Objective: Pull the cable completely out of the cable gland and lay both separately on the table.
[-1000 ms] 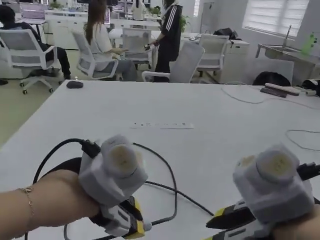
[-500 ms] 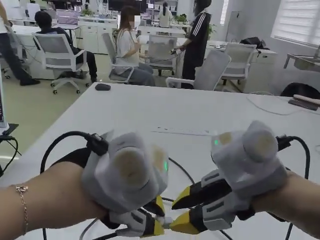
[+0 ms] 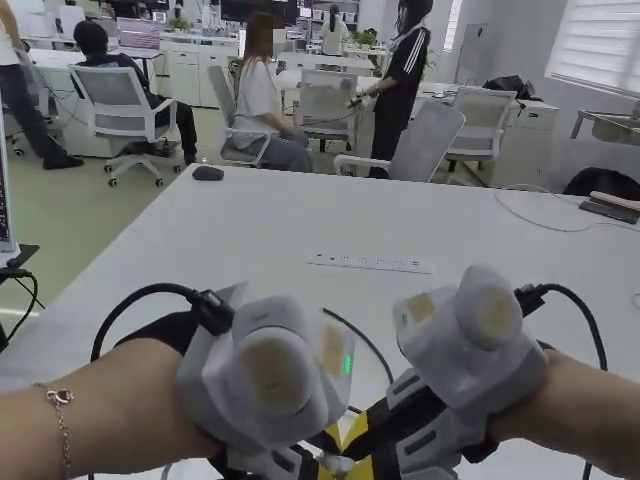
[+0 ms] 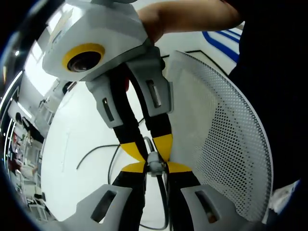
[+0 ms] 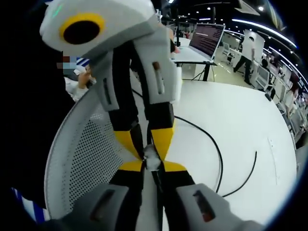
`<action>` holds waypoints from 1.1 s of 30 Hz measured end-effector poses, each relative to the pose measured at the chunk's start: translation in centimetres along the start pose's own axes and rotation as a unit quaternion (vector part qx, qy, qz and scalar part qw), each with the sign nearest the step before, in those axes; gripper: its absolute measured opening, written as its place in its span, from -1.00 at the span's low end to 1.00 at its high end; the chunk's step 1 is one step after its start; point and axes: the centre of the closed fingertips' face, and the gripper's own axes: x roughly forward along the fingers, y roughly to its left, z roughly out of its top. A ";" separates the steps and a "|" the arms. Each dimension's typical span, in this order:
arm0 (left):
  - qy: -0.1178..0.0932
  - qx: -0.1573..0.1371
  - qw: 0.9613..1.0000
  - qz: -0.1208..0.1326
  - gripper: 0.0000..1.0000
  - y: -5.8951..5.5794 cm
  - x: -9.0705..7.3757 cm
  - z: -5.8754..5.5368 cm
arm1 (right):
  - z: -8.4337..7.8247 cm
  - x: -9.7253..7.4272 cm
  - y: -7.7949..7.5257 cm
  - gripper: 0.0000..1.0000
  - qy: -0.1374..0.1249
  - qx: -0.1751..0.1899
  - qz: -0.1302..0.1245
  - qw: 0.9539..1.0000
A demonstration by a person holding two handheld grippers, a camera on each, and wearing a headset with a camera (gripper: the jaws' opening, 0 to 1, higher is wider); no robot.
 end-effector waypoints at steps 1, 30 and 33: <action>-0.003 -0.005 1.000 0.002 -0.68 0.2 0.1 0.0 | -0.1 0.0 -0.2 -0.77 0.002 -0.005 -0.012 1.000; -0.091 -0.256 0.962 -0.044 -0.70 2.2 -0.5 -0.7 | 0.7 -0.8 -2.3 -0.79 0.057 -0.186 -0.220 0.956; -0.107 -0.288 0.950 -0.049 -0.69 2.6 -0.8 -0.7 | 0.8 -0.9 -2.3 -0.78 0.057 -0.193 -0.232 0.952</action>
